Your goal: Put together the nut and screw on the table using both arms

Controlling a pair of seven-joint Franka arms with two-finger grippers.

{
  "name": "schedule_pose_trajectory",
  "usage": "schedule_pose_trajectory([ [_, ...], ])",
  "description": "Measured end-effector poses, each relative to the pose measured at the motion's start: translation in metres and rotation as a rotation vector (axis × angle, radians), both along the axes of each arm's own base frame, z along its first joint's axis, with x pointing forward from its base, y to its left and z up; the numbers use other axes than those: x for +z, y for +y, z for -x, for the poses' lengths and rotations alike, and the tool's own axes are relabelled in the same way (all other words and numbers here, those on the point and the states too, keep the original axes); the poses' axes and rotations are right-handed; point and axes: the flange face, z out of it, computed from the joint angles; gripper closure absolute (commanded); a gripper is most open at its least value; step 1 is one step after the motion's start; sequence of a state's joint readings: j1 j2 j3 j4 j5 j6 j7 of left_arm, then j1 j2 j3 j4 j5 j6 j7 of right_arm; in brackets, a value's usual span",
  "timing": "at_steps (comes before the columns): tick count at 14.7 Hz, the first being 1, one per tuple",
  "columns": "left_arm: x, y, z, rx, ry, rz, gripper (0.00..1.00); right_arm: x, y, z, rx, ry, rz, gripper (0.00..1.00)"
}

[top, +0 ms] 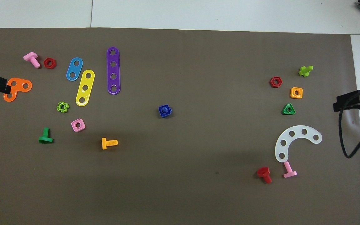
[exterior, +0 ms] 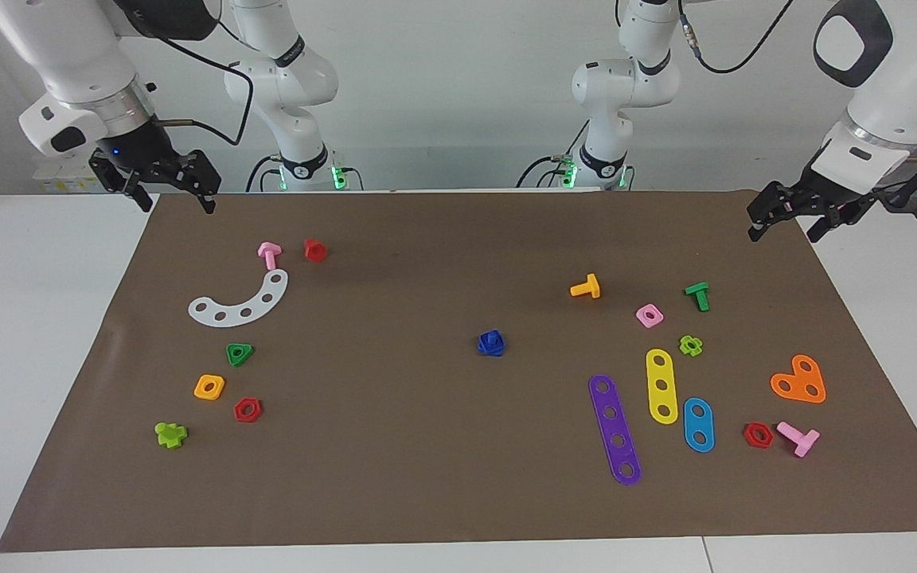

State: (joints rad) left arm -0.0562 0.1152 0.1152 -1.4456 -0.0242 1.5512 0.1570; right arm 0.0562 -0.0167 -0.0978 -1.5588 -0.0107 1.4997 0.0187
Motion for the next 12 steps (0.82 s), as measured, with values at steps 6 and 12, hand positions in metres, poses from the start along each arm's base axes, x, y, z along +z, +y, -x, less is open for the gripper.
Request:
schedule_pose_trajectory([
  [6, 0.0003, 0.0006, -0.0002, -0.035, -0.003, -0.002, 0.00, -0.0001, 0.0014, -0.0001, 0.003, 0.000, 0.000, 0.00],
  [12, 0.0005, 0.0006, -0.0002, -0.041, -0.004, -0.002, 0.00, -0.0001, 0.0014, -0.0001, 0.003, 0.000, 0.000, 0.00],
])
